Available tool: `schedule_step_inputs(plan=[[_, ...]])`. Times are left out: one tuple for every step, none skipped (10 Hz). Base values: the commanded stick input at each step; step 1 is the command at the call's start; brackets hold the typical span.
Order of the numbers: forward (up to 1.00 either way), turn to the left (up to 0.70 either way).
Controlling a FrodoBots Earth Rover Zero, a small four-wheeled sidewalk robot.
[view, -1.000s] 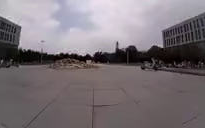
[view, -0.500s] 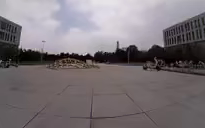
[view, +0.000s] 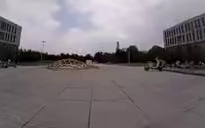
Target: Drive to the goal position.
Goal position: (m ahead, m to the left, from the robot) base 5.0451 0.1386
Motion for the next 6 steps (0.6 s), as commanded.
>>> schedule_step_inputs(plan=[[0.70,0.00],[0.70,0.00],[0.70,0.00],[0.70,0.00],[0.70,0.00],[0.70,0.00]])
